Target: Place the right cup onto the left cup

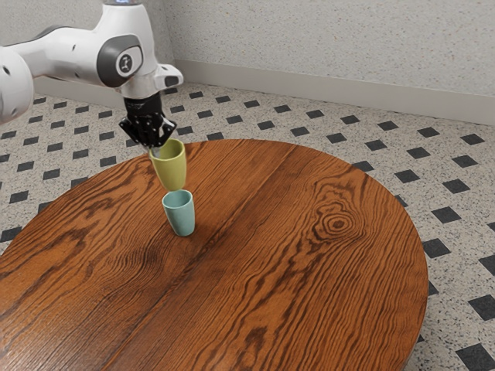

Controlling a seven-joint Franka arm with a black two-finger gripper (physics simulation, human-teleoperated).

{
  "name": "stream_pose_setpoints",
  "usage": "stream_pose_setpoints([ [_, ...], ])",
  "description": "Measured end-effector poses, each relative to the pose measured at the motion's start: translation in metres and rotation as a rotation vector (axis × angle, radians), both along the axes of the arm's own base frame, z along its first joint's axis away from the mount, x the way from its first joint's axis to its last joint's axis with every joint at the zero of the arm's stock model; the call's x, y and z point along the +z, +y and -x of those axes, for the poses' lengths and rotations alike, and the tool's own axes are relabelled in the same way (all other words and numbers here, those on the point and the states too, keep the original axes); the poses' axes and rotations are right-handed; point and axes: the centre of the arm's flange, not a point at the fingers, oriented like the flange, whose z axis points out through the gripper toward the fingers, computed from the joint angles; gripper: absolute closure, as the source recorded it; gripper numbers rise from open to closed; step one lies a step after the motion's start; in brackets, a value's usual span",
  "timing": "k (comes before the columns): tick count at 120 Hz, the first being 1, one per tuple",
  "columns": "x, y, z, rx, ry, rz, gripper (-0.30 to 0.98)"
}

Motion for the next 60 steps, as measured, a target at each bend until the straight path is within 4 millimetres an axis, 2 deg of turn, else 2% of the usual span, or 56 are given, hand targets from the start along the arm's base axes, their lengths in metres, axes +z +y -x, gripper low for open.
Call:
stream_pose_setpoints([
  [37,-0.017,0.007,-0.022,-0.002,0.009,0.001,0.79],
  [60,-0.034,0.020,-0.031,0.008,0.025,0.003,0.79],
])
